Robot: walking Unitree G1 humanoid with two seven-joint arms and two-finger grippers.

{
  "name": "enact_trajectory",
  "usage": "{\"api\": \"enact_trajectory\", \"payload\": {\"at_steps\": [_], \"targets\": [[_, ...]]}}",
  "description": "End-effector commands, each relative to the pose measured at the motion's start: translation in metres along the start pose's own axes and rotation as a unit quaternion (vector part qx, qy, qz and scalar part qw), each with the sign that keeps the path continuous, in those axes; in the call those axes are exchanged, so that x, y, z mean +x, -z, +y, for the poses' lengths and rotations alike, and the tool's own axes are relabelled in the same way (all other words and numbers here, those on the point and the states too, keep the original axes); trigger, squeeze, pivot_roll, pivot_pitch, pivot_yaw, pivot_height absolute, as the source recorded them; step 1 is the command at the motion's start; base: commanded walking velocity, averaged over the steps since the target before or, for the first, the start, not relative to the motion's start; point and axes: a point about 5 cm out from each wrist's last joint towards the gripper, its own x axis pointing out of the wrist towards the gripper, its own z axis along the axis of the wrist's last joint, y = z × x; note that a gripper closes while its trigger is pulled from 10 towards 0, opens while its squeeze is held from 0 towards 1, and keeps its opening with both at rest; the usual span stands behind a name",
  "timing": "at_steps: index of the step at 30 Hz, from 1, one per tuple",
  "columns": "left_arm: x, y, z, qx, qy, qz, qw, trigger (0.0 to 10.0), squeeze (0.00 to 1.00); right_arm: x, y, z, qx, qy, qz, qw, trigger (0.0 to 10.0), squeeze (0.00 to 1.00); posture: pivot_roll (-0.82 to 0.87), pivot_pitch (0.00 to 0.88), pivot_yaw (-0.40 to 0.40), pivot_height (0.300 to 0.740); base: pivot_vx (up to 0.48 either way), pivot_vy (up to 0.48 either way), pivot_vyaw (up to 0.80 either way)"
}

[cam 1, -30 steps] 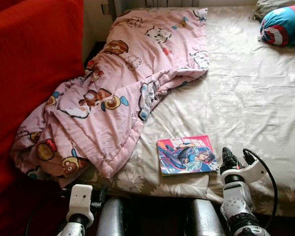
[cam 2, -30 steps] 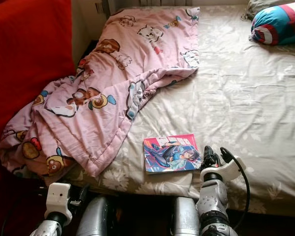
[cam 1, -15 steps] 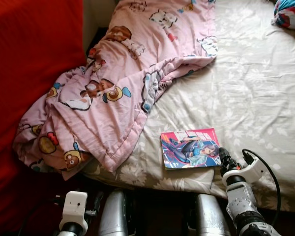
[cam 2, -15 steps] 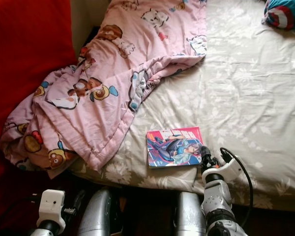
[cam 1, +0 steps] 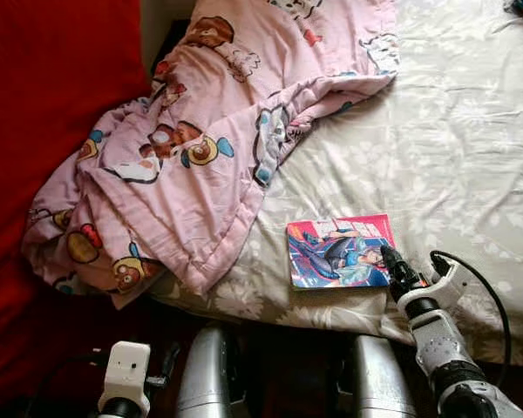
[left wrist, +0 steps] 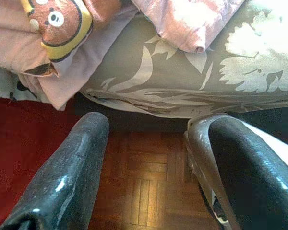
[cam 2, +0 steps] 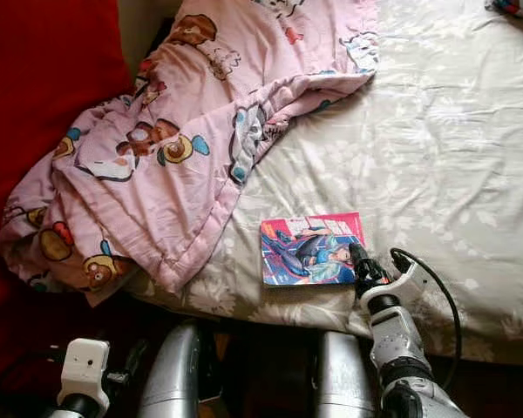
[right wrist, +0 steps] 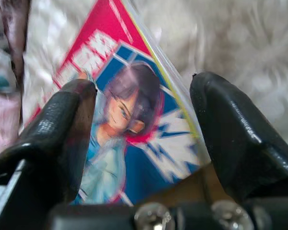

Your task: Clean up the room

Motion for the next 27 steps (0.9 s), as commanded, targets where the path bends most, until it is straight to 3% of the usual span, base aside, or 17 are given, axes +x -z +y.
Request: {"api": "enact_trajectory", "payload": {"at_steps": [1,13,27], "targets": [[-0.009,0.009,0.003,-0.003,-0.004,0.026,1.000,10.0,0.00,-0.016,0.027,-0.016,0.013,0.020,0.055,0.998,10.0,0.00,0.16,0.344,0.149,0.583,0.000,0.000,0.00],[-0.013,0.006,-0.001,0.001,0.007,0.029,1.000,10.0,0.00,-0.042,0.055,-0.033,0.052,0.021,0.092,0.994,10.0,0.00,0.17,0.353,0.163,0.583,0.000,0.000,0.00],[-0.014,0.005,0.000,0.011,0.008,0.035,0.999,10.0,0.00,-0.016,0.050,0.000,0.088,-0.041,0.048,0.994,10.0,0.00,0.18,0.347,0.167,0.583,0.000,0.000,0.00]]}}
